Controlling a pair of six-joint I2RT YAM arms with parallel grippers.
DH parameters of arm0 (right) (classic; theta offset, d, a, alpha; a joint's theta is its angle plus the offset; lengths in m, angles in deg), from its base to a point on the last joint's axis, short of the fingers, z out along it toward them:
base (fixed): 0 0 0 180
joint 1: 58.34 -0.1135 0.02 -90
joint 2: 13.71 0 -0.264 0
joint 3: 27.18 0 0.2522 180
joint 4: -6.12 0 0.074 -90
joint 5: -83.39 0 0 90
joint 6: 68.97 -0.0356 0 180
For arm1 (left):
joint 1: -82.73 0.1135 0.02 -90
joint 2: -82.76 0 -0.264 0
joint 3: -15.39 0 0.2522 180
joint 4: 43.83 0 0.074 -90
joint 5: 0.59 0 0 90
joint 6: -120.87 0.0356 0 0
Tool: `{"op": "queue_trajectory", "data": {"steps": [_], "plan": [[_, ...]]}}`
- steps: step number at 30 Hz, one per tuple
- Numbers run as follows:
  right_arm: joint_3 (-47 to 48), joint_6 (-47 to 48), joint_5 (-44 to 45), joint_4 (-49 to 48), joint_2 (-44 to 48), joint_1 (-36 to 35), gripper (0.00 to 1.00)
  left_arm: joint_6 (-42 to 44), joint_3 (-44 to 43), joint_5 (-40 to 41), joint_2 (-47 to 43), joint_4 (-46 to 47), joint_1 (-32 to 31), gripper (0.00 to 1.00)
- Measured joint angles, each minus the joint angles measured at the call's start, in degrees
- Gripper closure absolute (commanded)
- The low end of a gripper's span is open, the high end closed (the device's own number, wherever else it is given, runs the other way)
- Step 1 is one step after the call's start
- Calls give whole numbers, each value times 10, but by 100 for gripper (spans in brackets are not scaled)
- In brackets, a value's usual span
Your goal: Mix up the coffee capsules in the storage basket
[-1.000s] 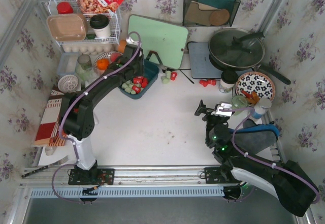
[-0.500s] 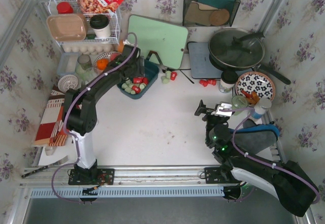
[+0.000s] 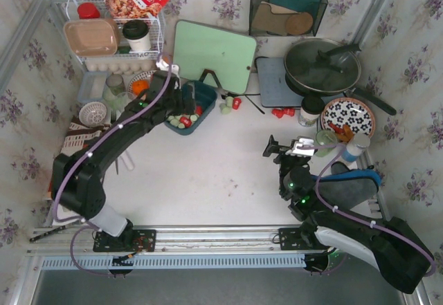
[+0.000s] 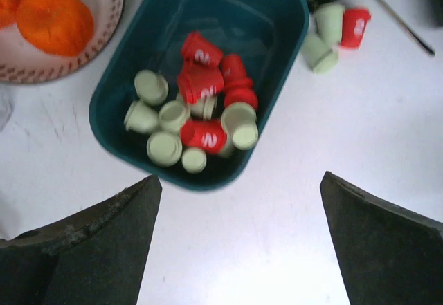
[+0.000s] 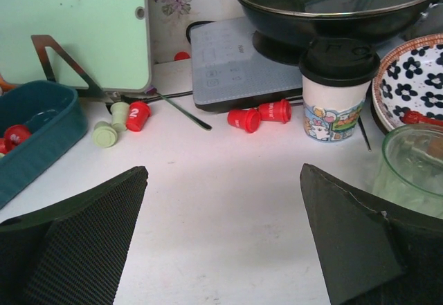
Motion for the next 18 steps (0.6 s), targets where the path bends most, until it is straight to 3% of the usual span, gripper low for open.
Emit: {"op": "queue_trajectory", "data": {"steps": [10,18], "plan": [[58,-50,-24,83,-40,0,0,1,196,3,-154,-5,-39,1],[80,-55,-52,105,-105,8,0,1,356,8,-257,54,-55,1]]}}
